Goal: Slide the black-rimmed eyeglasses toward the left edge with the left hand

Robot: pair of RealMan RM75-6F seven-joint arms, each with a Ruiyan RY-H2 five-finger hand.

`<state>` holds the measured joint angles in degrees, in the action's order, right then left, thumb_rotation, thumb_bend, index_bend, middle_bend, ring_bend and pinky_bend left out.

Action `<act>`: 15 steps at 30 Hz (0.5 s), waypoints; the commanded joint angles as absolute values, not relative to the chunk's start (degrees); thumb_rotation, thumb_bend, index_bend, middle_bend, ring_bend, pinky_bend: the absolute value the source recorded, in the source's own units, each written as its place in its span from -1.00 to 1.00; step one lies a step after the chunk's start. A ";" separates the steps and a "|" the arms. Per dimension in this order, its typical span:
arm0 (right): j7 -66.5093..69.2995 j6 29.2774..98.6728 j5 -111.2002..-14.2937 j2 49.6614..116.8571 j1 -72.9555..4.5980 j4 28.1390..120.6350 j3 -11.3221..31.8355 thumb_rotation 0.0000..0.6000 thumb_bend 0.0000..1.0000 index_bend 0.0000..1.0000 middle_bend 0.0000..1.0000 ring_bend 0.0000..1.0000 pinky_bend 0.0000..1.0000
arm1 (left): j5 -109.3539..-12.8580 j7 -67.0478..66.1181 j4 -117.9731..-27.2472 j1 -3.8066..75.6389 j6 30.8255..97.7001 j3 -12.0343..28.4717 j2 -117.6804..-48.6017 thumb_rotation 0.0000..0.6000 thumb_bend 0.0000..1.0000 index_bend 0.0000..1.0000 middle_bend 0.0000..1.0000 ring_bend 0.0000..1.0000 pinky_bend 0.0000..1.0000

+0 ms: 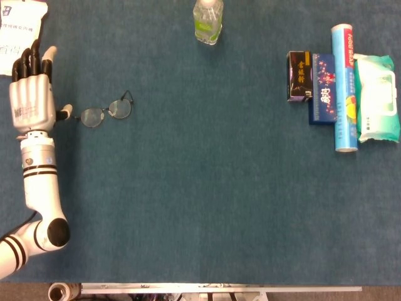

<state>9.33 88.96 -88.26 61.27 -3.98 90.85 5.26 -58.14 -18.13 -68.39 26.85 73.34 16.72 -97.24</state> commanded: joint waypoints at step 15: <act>9.32 88.92 -88.24 61.30 -3.99 90.80 5.26 1.00 -0.30 0.06 -0.12 -0.51 -0.57 | -58.32 -16.49 -76.24 25.61 72.13 16.69 -94.39 1.00 -0.93 -0.95 -1.00 -0.98 -0.83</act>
<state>9.32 88.92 -88.24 61.30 -3.99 90.80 5.26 -58.61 -16.69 -74.78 26.07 72.42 16.80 -95.24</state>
